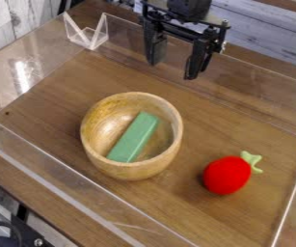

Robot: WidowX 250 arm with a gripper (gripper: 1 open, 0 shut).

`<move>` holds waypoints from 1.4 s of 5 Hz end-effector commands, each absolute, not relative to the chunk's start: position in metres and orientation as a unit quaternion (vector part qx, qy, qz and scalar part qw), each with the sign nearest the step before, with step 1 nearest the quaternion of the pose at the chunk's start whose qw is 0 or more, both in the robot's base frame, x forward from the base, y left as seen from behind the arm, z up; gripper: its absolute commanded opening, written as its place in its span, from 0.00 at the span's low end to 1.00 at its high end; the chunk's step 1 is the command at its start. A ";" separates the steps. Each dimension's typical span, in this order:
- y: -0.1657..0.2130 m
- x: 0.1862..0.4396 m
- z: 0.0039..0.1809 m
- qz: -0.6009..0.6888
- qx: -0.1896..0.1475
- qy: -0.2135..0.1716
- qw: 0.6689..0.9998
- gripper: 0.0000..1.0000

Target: Remove the green block from the brown bowl and put it on the table

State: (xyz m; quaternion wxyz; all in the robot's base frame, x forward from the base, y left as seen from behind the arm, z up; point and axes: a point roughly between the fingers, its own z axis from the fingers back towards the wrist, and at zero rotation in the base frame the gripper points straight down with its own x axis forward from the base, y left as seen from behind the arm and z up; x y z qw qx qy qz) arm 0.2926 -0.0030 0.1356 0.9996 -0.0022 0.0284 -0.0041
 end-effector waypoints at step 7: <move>0.006 0.228 0.047 -0.040 -0.013 -0.017 0.999 1.00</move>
